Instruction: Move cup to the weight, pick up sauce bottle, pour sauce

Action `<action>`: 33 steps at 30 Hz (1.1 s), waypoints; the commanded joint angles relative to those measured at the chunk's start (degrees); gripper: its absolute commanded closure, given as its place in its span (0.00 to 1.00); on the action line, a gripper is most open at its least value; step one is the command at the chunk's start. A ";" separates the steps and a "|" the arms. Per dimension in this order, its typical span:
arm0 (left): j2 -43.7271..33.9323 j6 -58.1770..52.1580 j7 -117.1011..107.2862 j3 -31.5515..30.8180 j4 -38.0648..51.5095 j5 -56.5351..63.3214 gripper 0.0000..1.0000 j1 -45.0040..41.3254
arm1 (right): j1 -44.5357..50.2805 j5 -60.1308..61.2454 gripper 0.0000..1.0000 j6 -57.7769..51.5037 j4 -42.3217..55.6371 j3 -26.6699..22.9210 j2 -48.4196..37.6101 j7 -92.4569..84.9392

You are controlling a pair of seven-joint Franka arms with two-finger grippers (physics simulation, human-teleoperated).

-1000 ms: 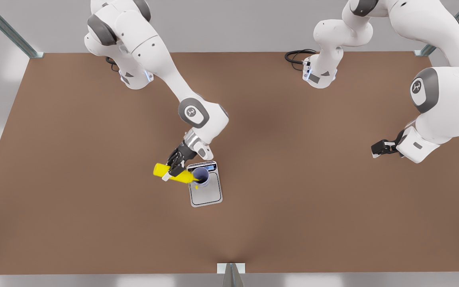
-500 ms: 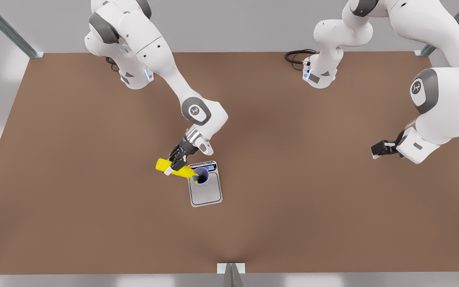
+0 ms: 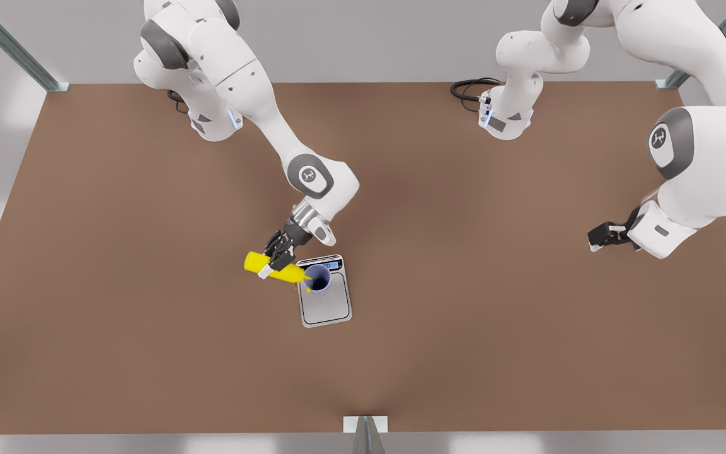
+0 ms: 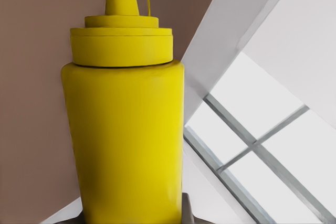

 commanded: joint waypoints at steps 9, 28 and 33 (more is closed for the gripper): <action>-0.36 0.26 0.26 0.09 0.00 0.04 0.00 0.00 | -2.99 14.71 0.41 1.54 6.17 0.00 -0.89 1.59; 0.26 0.44 0.18 0.00 -0.09 0.04 0.00 0.00 | -39.81 94.87 0.41 17.01 7.93 -0.09 -5.20 -67.57; 0.35 0.44 0.18 0.00 -0.09 -0.05 0.00 0.00 | -47.02 108.14 0.41 15.26 4.68 0.17 -4.05 -86.29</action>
